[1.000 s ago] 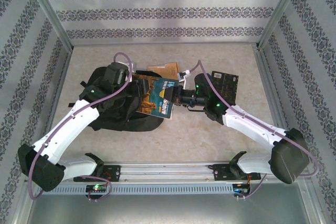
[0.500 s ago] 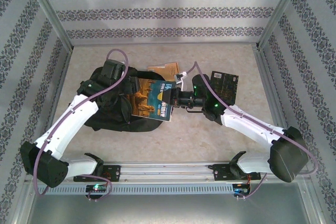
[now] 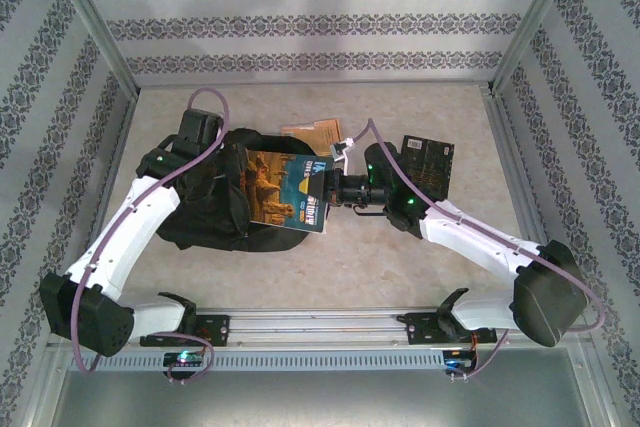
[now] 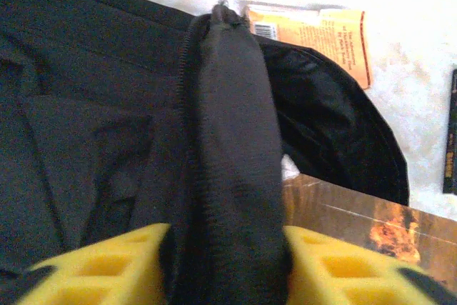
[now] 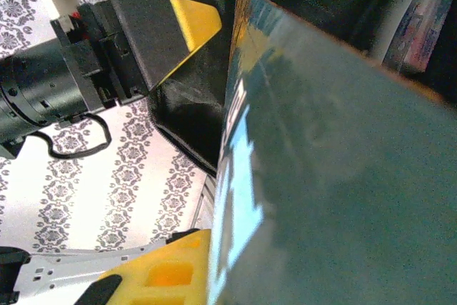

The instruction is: Pack the student bag

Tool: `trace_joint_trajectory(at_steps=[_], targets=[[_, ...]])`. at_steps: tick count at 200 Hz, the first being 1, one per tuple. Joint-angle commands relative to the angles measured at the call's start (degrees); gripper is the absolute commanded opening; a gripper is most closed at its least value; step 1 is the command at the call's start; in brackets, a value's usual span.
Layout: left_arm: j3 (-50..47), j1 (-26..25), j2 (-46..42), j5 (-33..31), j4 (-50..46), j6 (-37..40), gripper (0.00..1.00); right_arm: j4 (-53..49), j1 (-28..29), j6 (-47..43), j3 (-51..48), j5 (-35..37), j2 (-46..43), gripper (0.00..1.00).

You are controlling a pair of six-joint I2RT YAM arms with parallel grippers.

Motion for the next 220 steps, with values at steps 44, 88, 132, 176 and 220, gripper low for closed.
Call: trace_joint_trajectory(at_steps=[44,88,132,176,220], targets=[[2.5,0.9,-4.7,5.2,3.0,2.7,0.0,-9.9,-3.2,-5.6,-2.6,5.1,-6.8,0.0],[3.5,0.9,-9.6,5.0,0.2,3.8,0.0,-14.3,-6.6,-4.3,-2.7,4.9,-4.2,0.0],[4.1,0.8,-10.8,7.6,0.6,4.5,0.0,-7.3,-5.9,-1.3,0.2,-0.7,-0.1,0.0],[5.5,0.8,-10.6,7.1,0.2,5.4,0.0,-6.1,-4.8,-0.1,4.2,-2.3,-0.8,0.0],[5.8,0.8,-10.8,7.6,0.4,5.6,0.0,-5.2,-4.5,1.9,6.1,-2.8,0.3,0.0]])
